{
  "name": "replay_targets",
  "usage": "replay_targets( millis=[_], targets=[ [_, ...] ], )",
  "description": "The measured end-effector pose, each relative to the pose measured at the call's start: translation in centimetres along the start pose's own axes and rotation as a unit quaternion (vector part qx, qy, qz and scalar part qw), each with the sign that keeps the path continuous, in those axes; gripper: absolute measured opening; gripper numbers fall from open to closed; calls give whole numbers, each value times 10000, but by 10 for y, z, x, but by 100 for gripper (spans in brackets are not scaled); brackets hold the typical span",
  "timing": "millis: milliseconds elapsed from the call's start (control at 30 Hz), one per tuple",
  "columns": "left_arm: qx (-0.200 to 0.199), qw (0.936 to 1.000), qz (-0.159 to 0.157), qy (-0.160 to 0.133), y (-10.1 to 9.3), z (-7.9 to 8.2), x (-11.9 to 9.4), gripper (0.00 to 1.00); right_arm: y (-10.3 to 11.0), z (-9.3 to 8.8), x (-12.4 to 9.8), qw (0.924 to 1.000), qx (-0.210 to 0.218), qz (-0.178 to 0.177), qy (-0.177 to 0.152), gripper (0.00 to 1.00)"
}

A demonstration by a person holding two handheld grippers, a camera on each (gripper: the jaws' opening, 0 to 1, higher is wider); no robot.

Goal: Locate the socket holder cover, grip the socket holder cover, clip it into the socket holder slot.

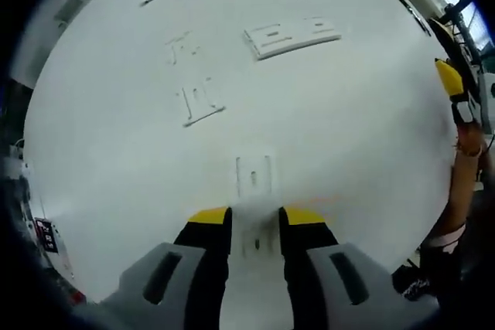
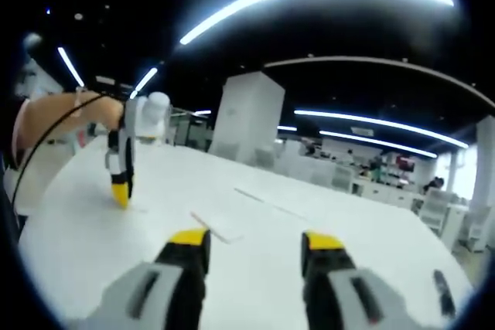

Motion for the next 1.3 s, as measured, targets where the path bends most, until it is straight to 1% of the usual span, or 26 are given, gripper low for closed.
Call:
replay_targets(
  millis=[67,100,200,467,567,733,867,933,1000,1200,1300],
  targets=[
    [22,10000,-13,31,-1,-1,0,25,-2,-1,1,10000,0,-4,2,49],
    [52,10000,13,-10,-1,1,-2,25,1,-1,-1,10000,-8,-2,5,49],
    [86,10000,17,-47,-2,4,-4,25,1,-1,0,10000,-9,5,5,49],
    [36,10000,5,-37,-4,8,-8,25,13,-1,-5,10000,-17,5,9,49],
    [-68,10000,0,17,-4,8,-9,25,7,-1,-3,10000,-17,-1,21,49],
    [-236,9997,38,66,4,10,-10,25,4,0,-1,10000,-7,2,3,49],
    [-380,9993,26,12,10,13,-11,25,1,1,1,10000,-15,8,0,49],
    [-431,9991,3,32,12,14,-10,25,-1,1,2,10000,-19,19,-7,49],
    [-491,9988,48,-20,16,17,-10,25,-1,1,2,10000,-33,32,3,49],
    [-636,9980,31,-22,25,22,-4,25,-3,2,4,10000,-64,50,13,49],
    [-707,9974,91,-38,32,26,1,25,-2,3,4,10000,-76,63,-9,48]
  ],
)
Point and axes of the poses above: the point that each gripper's makers call its tool centre point, and the gripper's own axes: x roughly forward along the fingers, y roughly to its left, z roughly out of its top, the point moved 2 cm from there along -x, roughly backward along the fingers, and after that the axes turned 8 degrees about -y, right-handed, at the moved point
